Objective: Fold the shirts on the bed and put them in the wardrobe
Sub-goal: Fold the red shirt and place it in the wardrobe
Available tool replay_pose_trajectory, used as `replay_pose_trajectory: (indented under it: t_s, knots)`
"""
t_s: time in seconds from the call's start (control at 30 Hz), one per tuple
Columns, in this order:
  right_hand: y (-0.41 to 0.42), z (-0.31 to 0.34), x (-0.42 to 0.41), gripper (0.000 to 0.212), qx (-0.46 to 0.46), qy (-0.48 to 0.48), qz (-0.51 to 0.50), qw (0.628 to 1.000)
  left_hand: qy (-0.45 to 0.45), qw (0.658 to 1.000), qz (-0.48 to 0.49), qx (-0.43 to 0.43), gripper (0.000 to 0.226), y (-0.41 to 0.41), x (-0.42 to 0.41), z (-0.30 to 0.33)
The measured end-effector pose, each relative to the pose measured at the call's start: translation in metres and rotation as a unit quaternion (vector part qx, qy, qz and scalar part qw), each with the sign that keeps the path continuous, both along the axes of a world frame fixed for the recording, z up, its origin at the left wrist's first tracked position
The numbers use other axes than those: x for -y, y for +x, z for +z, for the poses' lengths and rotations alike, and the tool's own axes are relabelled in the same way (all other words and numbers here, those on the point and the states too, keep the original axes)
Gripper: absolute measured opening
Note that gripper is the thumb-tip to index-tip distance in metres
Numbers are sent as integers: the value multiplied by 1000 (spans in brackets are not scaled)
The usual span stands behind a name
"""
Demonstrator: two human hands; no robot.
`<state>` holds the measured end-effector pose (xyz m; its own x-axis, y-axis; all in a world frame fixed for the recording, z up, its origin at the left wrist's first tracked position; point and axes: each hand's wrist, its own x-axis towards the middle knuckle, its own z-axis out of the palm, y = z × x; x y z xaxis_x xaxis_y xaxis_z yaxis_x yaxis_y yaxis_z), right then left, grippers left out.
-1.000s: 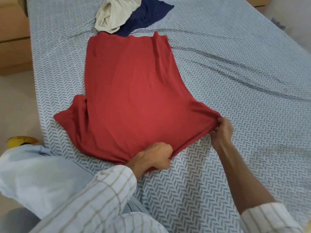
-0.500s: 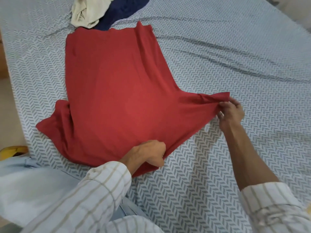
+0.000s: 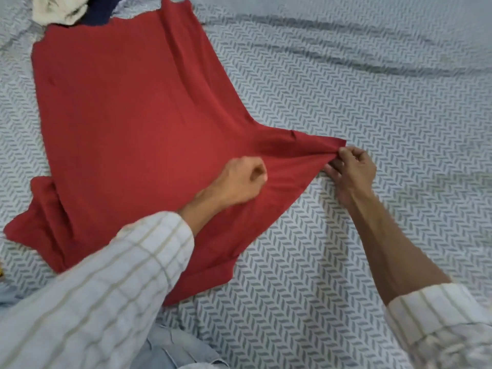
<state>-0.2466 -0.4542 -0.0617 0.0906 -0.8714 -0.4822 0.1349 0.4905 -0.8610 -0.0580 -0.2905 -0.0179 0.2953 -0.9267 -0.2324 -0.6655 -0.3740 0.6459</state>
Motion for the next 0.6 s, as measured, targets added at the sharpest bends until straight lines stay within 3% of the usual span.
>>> replay_pose_trajectory:
  t_s: [0.07, 0.17, 0.33, 0.4, 0.47, 0.6]
  knots:
    - [0, -1, 1, 13, 13, -2, 5, 1000, -88, 995, 4, 36, 12, 8, 36, -5]
    - [-2, -4, 1, 13, 31, -4, 14, 999, -87, 994, -47, 40, 26, 17, 94, -7]
    - [-6, -5, 2, 13, 55, -15, 26, 998, 129, 973, -171, -90, 44, -6, 171, 11]
    - [-7, -5, 2, 12, 64, -13, 26, 998, 188, 955, -223, -54, 38, -18, 188, 16]
    - [-9, -7, 3, 12, 64, -10, 23, 998, 239, 945, -224, -17, 28, -23, 202, 11]
    - [-7, -6, 3, 12, 64, -9, 22, 998, 313, 929, -166, -104, 27, -14, 209, 9]
